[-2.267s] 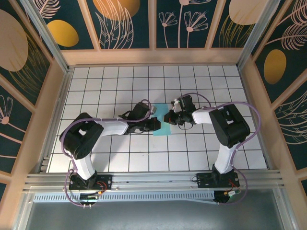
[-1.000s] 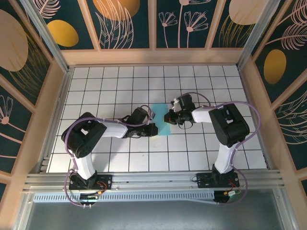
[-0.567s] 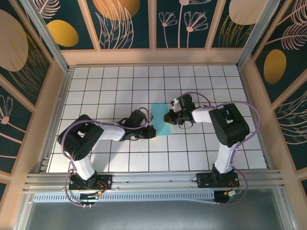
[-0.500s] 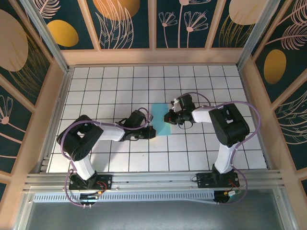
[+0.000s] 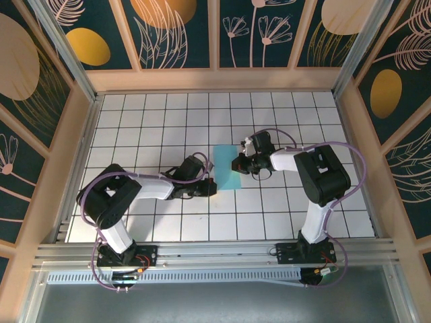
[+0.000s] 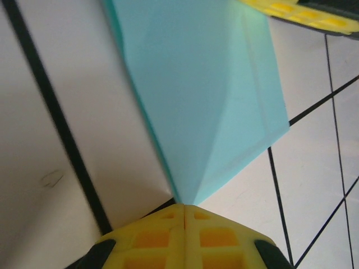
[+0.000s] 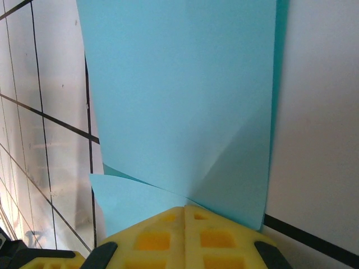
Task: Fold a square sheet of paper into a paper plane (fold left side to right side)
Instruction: Fold the triangle a second time at the center of the table.
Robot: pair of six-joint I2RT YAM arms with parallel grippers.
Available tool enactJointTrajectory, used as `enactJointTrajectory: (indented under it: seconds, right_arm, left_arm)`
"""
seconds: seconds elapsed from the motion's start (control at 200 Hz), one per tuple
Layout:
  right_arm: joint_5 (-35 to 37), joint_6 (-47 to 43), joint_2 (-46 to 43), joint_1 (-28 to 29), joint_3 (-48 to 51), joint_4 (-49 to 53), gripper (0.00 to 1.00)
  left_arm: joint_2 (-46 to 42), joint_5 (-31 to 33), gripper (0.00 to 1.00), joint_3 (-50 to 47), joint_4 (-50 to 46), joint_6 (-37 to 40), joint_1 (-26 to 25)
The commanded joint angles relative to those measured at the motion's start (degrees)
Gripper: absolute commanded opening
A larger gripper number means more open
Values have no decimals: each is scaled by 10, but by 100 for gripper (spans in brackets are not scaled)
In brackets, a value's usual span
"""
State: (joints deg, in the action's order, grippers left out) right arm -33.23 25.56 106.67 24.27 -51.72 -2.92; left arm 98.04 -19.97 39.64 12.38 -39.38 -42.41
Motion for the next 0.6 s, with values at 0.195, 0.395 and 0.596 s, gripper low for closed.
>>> enactJointTrajectory:
  seconds: [0.195,0.395,0.596]
  right_arm:
    - [-37,-14,-58,-27,-1,9,22]
    - [-8,-28,-121,-63,34,-1,51]
    - [-50,-5,-158,-97,100,-68,72]
  left_arm:
    - [-76,77,3,-4,-28,-63,31]
    - [-90,42,30,-21,67,-89,61]
    - [-42,16,34,15,101,-89,65]
